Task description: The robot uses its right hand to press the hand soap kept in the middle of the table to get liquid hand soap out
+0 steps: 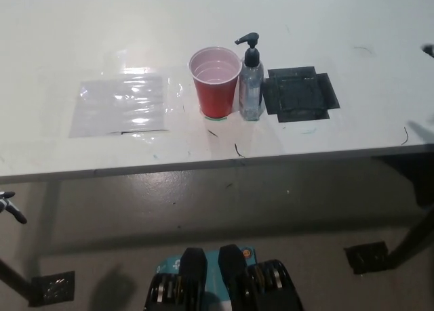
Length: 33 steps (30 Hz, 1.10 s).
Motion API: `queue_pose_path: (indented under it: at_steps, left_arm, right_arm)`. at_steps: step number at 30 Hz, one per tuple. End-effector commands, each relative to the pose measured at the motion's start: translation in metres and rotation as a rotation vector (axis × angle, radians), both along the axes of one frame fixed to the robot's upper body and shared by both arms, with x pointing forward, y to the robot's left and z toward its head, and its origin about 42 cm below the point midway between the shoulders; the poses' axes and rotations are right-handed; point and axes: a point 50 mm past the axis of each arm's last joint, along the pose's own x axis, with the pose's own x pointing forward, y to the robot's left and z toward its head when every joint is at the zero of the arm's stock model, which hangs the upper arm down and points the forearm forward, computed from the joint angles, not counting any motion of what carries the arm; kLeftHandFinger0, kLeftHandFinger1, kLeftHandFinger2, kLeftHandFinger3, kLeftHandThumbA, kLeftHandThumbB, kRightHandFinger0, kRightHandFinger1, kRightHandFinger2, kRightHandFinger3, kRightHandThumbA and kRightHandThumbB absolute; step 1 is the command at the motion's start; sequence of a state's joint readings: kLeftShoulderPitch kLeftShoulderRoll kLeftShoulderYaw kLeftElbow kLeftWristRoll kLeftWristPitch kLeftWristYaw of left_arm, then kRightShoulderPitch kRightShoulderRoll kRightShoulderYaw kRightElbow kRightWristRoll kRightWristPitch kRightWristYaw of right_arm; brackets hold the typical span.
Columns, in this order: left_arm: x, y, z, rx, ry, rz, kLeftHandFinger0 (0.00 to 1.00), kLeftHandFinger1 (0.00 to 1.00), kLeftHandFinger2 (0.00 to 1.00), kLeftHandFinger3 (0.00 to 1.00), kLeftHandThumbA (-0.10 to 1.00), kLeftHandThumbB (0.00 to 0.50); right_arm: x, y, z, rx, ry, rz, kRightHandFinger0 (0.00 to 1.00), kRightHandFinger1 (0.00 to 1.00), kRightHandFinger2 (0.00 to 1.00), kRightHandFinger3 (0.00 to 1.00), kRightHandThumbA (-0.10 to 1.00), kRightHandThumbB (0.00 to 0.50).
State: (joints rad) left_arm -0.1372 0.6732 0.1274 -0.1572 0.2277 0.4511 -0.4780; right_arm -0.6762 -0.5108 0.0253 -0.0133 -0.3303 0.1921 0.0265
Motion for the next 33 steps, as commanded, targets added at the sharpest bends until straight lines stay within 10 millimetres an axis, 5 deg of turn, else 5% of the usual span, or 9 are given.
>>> queue_pose_path:
  at_steps: [1,5,10,14,18,19,22,29,33]
  left_arm:
    - [0.000,0.005,0.017,0.044,-0.016,0.009,1.00,1.00,1.00,0.77,1.00,0.156]
    - [0.001,0.007,0.017,0.057,-0.001,0.003,1.00,1.00,1.00,0.80,1.00,0.145]
    - [0.003,0.005,0.022,0.054,-0.010,-0.003,1.00,1.00,1.00,0.74,1.00,0.135]
    - [0.006,0.005,0.023,0.078,0.003,-0.010,1.00,1.00,1.00,0.83,1.00,0.153]
    - [0.007,0.004,0.024,0.074,0.002,-0.014,1.00,1.00,1.00,0.80,1.00,0.172]
    - [0.007,0.004,0.024,0.071,0.003,-0.014,1.00,1.00,1.00,0.80,1.00,0.164]
    - [0.007,0.003,0.021,0.059,0.007,-0.010,1.00,1.00,1.00,0.80,1.00,0.168]
    - [0.007,0.003,0.021,0.057,0.005,-0.002,1.00,1.00,1.00,0.76,1.00,0.177]
    - [0.006,0.002,0.021,0.064,0.007,-0.004,1.00,1.00,1.00,0.77,1.00,0.177]
  right_arm:
    - [0.023,0.022,0.040,-0.109,-0.034,0.104,0.85,0.91,0.93,1.00,1.00,0.314]
    - [0.040,0.047,0.052,-0.159,-0.040,0.168,0.44,0.53,0.54,1.00,1.00,0.414]
    - [0.051,0.093,0.070,-0.216,-0.076,0.266,0.73,0.78,0.85,1.00,1.00,0.426]
    - [0.059,0.125,0.070,-0.232,-0.077,0.319,0.36,0.48,0.57,1.00,1.00,0.499]
    - [0.060,0.144,0.069,-0.242,-0.075,0.358,0.53,0.63,0.70,1.00,1.00,0.500]
    - [0.060,0.154,0.068,-0.253,-0.062,0.379,0.76,0.88,0.97,1.00,1.00,0.490]
    - [0.060,0.170,0.061,-0.277,-0.037,0.412,1.00,1.00,1.00,1.00,1.00,0.456]
    - [0.065,0.193,0.048,-0.316,-0.004,0.430,0.74,0.81,0.86,1.00,1.00,0.476]
    - [0.068,0.203,0.041,-0.347,0.003,0.451,0.89,0.96,0.99,1.00,1.00,0.460]
